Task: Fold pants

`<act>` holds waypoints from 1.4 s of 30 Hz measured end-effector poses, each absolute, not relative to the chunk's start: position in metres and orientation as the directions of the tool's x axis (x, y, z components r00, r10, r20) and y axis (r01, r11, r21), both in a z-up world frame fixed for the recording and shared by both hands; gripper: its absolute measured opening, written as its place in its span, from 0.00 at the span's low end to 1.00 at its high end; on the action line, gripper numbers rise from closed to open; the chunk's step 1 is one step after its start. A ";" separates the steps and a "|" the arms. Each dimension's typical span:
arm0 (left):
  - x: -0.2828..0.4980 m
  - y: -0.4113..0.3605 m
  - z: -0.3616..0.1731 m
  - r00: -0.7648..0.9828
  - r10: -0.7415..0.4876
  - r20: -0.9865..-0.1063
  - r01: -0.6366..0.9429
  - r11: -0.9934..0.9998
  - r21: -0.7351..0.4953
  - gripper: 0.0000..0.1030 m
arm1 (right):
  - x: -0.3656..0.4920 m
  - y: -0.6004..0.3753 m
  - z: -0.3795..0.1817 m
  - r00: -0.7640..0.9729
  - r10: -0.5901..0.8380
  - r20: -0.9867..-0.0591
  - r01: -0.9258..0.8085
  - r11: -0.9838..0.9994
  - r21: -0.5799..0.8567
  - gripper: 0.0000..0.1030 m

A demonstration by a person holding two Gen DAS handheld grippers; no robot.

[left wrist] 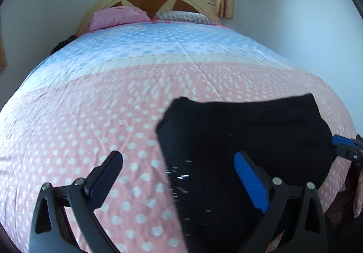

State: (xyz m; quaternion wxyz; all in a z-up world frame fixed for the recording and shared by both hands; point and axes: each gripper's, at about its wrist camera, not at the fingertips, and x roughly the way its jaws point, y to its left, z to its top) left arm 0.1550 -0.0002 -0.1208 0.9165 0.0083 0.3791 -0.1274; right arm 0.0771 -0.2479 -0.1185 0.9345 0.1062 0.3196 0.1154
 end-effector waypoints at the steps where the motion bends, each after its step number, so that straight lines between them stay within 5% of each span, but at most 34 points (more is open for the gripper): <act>1: 0.156 0.004 -0.121 0.679 -0.232 -0.696 0.233 0.968 -0.095 0.98 | 0.079 -0.253 -0.117 0.773 0.281 -0.569 -0.136 0.949 0.283 0.68; 8: 0.169 0.024 -0.140 0.604 -0.336 -0.722 0.196 0.941 -0.274 0.98 | 0.114 -0.278 -0.134 0.725 0.321 -0.609 -0.054 0.908 0.415 0.68; 14: 0.177 0.015 -0.145 0.583 -0.369 -0.724 0.216 0.929 -0.299 0.98 | 0.137 -0.273 -0.165 0.656 0.342 -0.673 -0.014 0.897 0.442 0.67; 18: 0.179 0.010 -0.146 0.566 -0.400 -0.721 0.255 0.916 -0.308 0.94 | 0.137 -0.278 -0.170 0.620 0.433 -0.655 -0.041 0.851 0.523 0.46; 29: 0.178 0.000 -0.146 0.528 -0.473 -0.705 0.330 0.879 -0.343 0.53 | 0.133 -0.268 -0.161 0.628 0.452 -0.633 -0.077 0.846 0.527 0.29; 34: 0.171 0.000 -0.138 0.538 -0.473 -0.697 0.347 0.878 -0.329 0.24 | 0.137 -0.256 -0.136 0.636 0.453 -0.625 -0.130 0.861 0.491 0.27; 42: 0.157 0.015 -0.104 0.591 -0.498 -0.635 0.363 0.867 -0.342 0.20 | 0.163 -0.232 -0.095 0.642 0.461 -0.613 -0.213 0.875 0.435 0.26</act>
